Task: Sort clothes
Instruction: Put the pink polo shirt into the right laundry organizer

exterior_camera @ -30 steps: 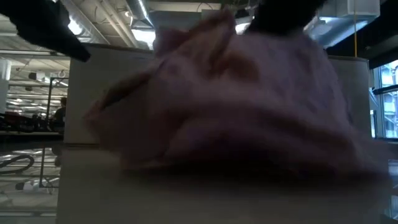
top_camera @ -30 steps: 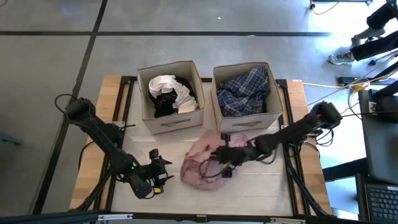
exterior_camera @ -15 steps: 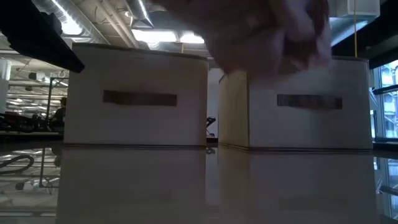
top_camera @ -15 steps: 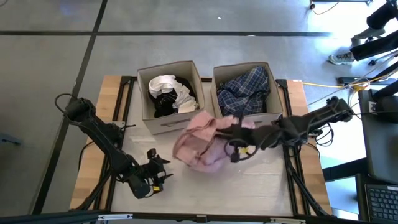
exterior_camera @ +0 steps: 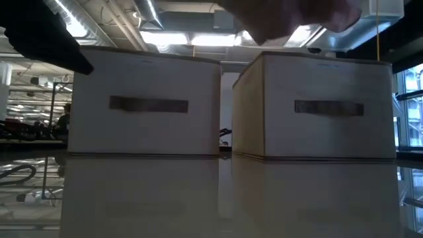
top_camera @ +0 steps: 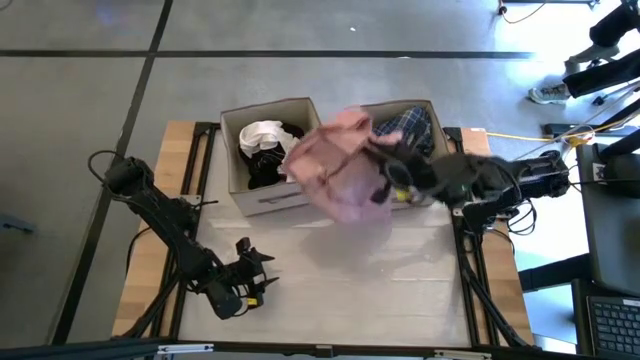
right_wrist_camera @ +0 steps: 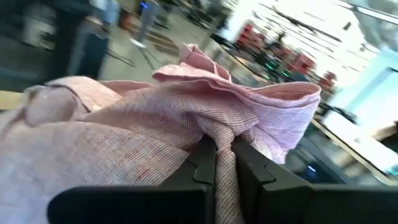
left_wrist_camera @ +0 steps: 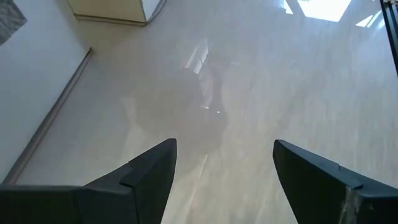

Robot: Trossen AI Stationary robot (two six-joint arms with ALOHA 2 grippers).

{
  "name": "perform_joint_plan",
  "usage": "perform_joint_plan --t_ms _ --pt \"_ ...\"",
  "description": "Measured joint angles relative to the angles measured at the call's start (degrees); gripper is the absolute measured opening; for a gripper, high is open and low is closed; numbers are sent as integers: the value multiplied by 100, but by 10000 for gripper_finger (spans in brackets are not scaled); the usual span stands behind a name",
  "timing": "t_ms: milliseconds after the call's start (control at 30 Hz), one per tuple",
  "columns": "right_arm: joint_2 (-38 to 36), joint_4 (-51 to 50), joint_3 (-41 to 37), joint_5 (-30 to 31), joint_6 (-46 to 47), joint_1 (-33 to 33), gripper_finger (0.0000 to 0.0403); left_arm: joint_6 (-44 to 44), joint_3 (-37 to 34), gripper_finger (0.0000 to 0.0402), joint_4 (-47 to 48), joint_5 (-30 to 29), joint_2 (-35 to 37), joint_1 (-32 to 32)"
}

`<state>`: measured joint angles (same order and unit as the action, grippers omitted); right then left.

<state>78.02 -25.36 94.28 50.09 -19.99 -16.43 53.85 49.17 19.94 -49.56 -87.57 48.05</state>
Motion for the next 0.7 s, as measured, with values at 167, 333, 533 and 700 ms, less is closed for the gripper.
perform_joint_plan --t_ms 167,333,533,700 --pt "-20 -468 110 105 -5 883 27 146 0 257 4 0 0 0" --pt "-24 -1183 55 277 155 1709 28 126 0 257 9 0 0 0" --pt "-24 -1814 -354 258 465 2520 28 16 0 257 22 0 0 0" --pt "-24 -1904 -1053 -552 871 3092 28 -34 0 257 27 -18 0 -2"
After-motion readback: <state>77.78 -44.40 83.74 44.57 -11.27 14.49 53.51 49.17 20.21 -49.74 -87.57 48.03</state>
